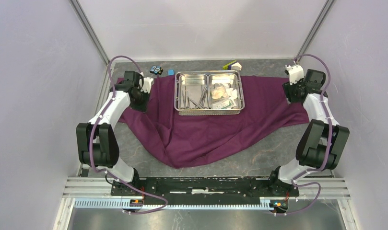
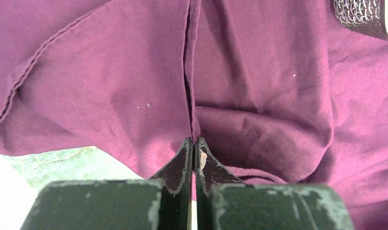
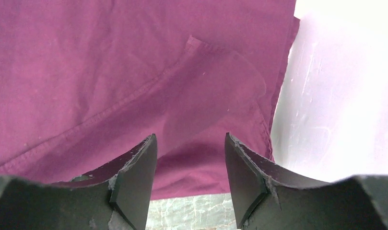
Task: Open and lay out the surgical kit
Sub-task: Open the surgical kit at the center of the board.
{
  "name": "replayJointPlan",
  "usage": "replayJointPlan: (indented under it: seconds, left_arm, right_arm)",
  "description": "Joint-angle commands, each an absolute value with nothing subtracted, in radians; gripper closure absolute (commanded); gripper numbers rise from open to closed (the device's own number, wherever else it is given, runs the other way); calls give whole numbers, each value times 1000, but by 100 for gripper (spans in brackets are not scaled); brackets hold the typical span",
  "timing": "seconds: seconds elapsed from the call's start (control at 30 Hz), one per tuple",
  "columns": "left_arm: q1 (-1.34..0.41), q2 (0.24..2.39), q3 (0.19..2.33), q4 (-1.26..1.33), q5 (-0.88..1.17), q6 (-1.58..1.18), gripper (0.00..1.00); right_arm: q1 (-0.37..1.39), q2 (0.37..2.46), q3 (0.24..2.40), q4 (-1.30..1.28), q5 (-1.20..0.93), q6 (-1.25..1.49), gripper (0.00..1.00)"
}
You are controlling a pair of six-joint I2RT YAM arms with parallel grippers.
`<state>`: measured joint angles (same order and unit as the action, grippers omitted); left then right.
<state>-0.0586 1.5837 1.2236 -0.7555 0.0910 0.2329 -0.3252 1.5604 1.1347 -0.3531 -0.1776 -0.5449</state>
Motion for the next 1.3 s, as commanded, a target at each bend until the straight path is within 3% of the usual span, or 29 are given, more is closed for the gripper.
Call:
replayJointPlan:
  seconds: [0.0,0.23,0.5,0.63,0.8,0.97,1.17,1.27]
  left_arm:
    - [-60,1553,1216,-711,138,219,98]
    - [-58,1567,1223,-713,158,219,98]
    - [-59,1567,1215,-698,180,229,98]
    - [-58,1573,1215,-691,194,242,98]
    - [-58,1568,1215,-690,205,257,98]
    - [-59,1553,1208,-683,220,264,98]
    - [-59,1516,1176,-683,221,277,98]
    - [-58,1496,1155,-681,221,279,98]
  right_arm:
    - [-327,1642,1246,-347,-190,-453,36]
    - [-326,1735,1314,-357,-252,-344,17]
    - [-316,1802,1303,-337,-191,-321,17]
    - [-317,1819,1270,-326,-156,-341,33]
    - [-319,1747,1199,-326,-132,-361,74]
    - [-329,1627,1116,-362,-93,-401,96]
    - [-364,1429,958,-390,-11,-473,100]
    - [-381,1342,902,-417,26,-504,96]
